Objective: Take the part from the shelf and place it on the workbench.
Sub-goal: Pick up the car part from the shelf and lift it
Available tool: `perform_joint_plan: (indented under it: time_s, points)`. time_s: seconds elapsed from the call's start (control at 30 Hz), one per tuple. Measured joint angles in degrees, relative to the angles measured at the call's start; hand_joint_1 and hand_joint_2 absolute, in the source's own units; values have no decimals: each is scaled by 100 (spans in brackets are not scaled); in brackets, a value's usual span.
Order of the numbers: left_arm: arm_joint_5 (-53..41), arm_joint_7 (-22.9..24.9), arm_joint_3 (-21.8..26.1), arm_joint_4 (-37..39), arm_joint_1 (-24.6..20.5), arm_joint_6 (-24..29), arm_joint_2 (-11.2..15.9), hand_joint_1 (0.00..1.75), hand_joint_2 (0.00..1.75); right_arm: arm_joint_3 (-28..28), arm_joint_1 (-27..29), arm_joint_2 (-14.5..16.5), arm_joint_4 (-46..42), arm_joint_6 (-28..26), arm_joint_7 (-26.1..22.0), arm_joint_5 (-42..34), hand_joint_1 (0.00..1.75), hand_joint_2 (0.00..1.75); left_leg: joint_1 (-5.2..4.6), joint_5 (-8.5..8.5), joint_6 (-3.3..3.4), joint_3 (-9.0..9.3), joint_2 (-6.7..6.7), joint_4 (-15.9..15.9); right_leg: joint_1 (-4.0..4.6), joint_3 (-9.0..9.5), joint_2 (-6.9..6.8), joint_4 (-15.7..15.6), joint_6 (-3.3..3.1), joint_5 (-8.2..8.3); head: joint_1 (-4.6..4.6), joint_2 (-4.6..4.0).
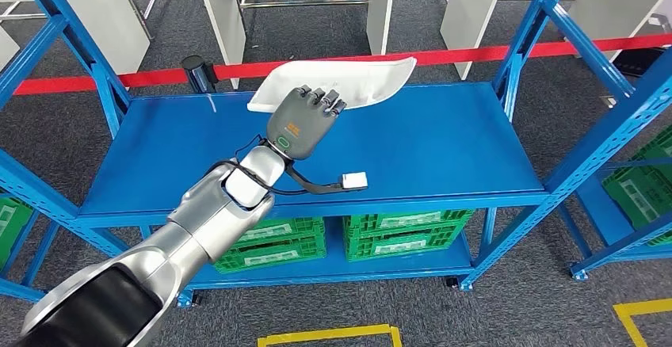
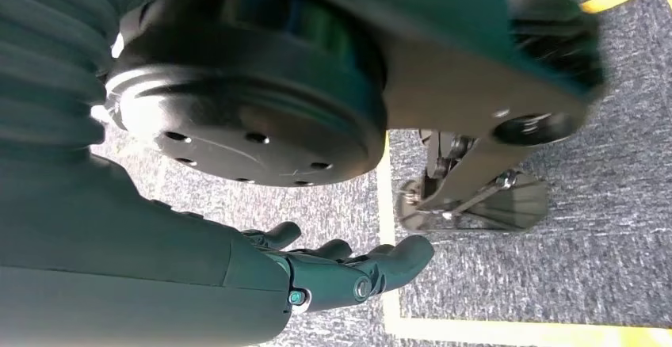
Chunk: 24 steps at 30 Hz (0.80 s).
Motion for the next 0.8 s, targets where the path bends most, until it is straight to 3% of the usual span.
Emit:
perform_joint_plan:
  time_s: [0.03, 0.07, 0.17, 0.23, 0.33, 0.4, 0.5, 0.53, 0.57, 0.6, 0.7, 0.73, 0.8]
  points:
    - [1, 0, -5, 27, 16, 0, 0, 175, 175, -5, 2, 0, -1, 0, 5, 2, 0, 175, 3, 1, -3, -22, 7, 19, -10, -74, -3, 192, 17, -35, 2, 0]
    - [1, 4, -8, 56, 30, 0, 0, 175, 175, -8, 3, -1, -1, 0, 11, 8, 0, 175, 10, 1, -12, -47, 13, 44, -23, -48, -6, 179, 36, 38, 2, 0]
    - [1, 22, -12, 120, 44, -7, -5, 175, 175, -9, 0, -3, -1, 0, 17, 41, 0, 175, 41, -12, -89, -135, 7, 160, -65, 499, -15, -762, 84, 467, 9, 0]
    - [1, 31, -14, 155, 47, -22, -16, 175, 175, -9, -3, 1, 0, -1, 11, 62, 0, 175, 32, -13, -168, -184, -12, 233, -60, 675, 13, -1092, 21, 535, 15, 0]
    - [3, 43, -18, 205, 56, -66, -38, 175, 175, -9, -13, 2, 0, -2, -7, 90, 0, 175, 34, 12, -278, -228, -34, 273, -55, 624, 35, -1106, -144, 555, 13, 0]
    - [3, 75, -26, 239, 65, -102, -55, 175, 175, -9, -13, 2, 0, -2, -10, 101, 0, 175, 58, -198, -351, -322, -31, 497, -63, 588, 23, -1131, -228, 617, -8, 0]
    - [3, 170, -59, 309, 115, -169, -126, 175, 175, -9, -11, 2, 0, -2, -2, 108, 0, 175, 94, -827, -435, -660, -26, 1495, -56, 492, 6, -1138, -270, 704, -37, 0]
    - [3, 213, -75, 335, 153, -186, -161, 175, 175, -9, -10, 1, 0, -2, 6, 109, 0, 175, 100, -926, -444, -714, -26, 1737, -53, 455, 1, -1136, -268, 731, -38, 0]
    - [3, 267, -97, 358, 195, -199, -198, 175, 175, -9, -9, 1, 0, -2, 12, 109, 0, 175, 103, -919, -442, -672, -26, 1783, -52, 420, -3, -1134, -262, 757, -39, 0]
    - [3, 323, -128, 374, 230, -207, -236, 175, 175, -9, -9, 0, 0, -2, 19, 109, 0, 175, 104, -820, -429, -520, -26, 1606, -50, 388, -4, -1131, -252, 782, -41, 0]
    - [3, 471, -246, 393, 268, -207, -378, 175, 175, -9, -11, 0, 0, -2, 49, 117, 0, 175, 82, -492, -351, 194, -33, 484, -47, 328, -7, -1137, -185, 854, -44, 0]
    - [3, 509, -286, 396, 270, -203, -428, 175, 175, -9, -13, 0, 0, -2, 65, 120, 0, 175, 64, -458, -327, 317, -36, 266, -49, 322, -9, -1149, -149, 881, -45, 0]
    - [3, 547, -350, 406, 283, -192, -510, 175, 175, -9, -14, 0, 0, -2, 89, 121, 0, 175, 26, -420, -275, 338, -39, 175, -58, 320, -11, -1187, -67, 945, -46, 0]
